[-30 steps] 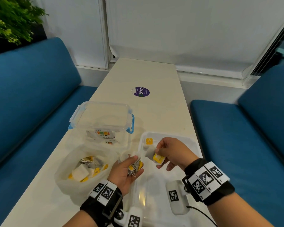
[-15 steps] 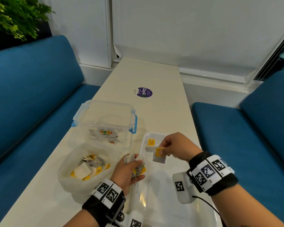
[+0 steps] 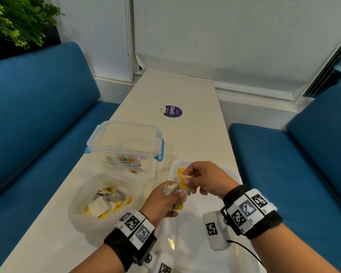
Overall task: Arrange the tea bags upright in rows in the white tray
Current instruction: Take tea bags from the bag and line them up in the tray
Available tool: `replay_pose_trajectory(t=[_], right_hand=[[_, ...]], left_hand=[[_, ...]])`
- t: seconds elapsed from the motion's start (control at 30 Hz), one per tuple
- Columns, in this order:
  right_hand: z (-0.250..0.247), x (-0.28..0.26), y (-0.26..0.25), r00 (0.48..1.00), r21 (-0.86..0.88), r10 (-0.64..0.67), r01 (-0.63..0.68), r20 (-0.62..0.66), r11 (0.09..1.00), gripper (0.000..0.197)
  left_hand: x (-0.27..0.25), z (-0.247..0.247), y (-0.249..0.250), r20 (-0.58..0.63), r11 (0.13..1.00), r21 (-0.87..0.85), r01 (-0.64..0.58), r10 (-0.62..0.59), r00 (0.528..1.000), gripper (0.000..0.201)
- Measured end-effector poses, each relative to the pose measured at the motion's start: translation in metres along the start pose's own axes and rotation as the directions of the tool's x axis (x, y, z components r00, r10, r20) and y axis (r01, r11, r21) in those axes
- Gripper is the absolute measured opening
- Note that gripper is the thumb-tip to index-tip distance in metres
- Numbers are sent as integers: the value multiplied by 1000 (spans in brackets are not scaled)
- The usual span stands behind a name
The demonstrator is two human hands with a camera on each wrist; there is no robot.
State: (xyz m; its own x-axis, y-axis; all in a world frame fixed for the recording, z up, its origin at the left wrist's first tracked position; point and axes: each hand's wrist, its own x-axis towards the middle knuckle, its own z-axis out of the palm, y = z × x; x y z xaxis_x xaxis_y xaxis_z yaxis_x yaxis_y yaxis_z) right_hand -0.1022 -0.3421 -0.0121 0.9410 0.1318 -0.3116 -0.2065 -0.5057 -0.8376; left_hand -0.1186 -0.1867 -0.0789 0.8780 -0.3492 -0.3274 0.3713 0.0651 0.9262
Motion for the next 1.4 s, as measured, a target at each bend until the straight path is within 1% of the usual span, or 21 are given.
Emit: replay_pose_trajectory(t=[0.07, 0.13, 0.23, 0.3, 0.33, 0.4, 0.5, 0.57, 0.63, 0.7, 0.8, 0.87, 0.97, 1.07, 1.1, 1.13, 1.2, 1.23, 1.3, 1.33, 1.4], right_hand=[[2, 0, 4, 999, 71, 27, -28, 20, 997, 12], [3, 0, 10, 997, 28, 82, -81, -13, 996, 9], [0, 9, 22, 976, -77, 102, -119, -190, 990, 21], [-4, 17, 29, 956, -168, 86, -137, -280, 976, 17], [-6, 22, 33, 952, -204, 94, -158, -292, 966, 15], [-8, 33, 40, 952, -214, 143, -204, -270, 955, 14], [-4, 47, 45, 945, -129, 261, -289, -197, 949, 17], [1, 56, 48, 932, -112, 334, -351, -141, 930, 19], [7, 66, 52, 918, -128, 382, -394, -108, 910, 24], [11, 76, 55, 910, -187, 406, -414, -81, 891, 29], [17, 86, 59, 897, -230, 435, -441, -78, 868, 34], [19, 90, 62, 898, -230, 430, -439, -93, 868, 35], [19, 96, 66, 908, -158, 388, -411, -159, 898, 27], [25, 101, 66, 898, -247, 398, -435, -189, 866, 25], [27, 102, 67, 894, -307, 394, -445, -215, 841, 22], [29, 102, 68, 889, -322, 389, -452, -242, 832, 22], [27, 101, 71, 887, -299, 361, -442, -287, 846, 33], [24, 97, 68, 893, -316, 340, -426, -295, 848, 34], [16, 87, 60, 911, -345, 324, -398, -254, 850, 27], [13, 81, 55, 920, -325, 319, -381, -227, 866, 22], [8, 63, 43, 944, -216, 288, -318, -160, 923, 21]], left_hand=[[1, 1, 0, -31, 1000, -17, -3, 2, 1000, 14], [3, 0, -1, -52, 999, -35, 1, -3, 999, 11], [4, -4, -2, -114, 995, -97, 34, -45, 992, 14], [4, -9, -5, -154, 989, -134, 60, -80, 985, 15], [4, -10, -6, -163, 987, -145, 73, -96, 982, 14], [4, -13, -9, -170, 982, -161, 95, -123, 978, 14], [4, -13, -11, -167, 977, -183, 112, -144, 975, 13], [4, -12, -11, -166, 973, -198, 115, -149, 975, 13], [4, -12, -10, -157, 974, -195, 114, -145, 977, 13], [4, -11, -10, -140, 976, -186, 114, -141, 980, 11], [2, -11, -10, -121, 975, -191, 116, -141, 983, 10], [1, -11, -10, -114, 972, -204, 116, -142, 983, 10], [0, -13, -11, -106, 968, -223, 115, -142, 984, 11], [0, -13, -12, -101, 965, -233, 117, -143, 984, 11], [0, -13, -12, -100, 964, -238, 117, -144, 984, 11], [0, -13, -12, -100, 963, -244, 118, -146, 984, 11], [0, -14, -12, -99, 960, -252, 122, -151, 984, 11], [0, -14, -12, -97, 958, -256, 125, -154, 983, 12], [0, -14, -12, -101, 953, -272, 131, -163, 981, 12], [0, -13, -12, -104, 948, -287, 135, -171, 980, 13], [1, -12, -10, -106, 935, -327, 140, -183, 977, 15]])
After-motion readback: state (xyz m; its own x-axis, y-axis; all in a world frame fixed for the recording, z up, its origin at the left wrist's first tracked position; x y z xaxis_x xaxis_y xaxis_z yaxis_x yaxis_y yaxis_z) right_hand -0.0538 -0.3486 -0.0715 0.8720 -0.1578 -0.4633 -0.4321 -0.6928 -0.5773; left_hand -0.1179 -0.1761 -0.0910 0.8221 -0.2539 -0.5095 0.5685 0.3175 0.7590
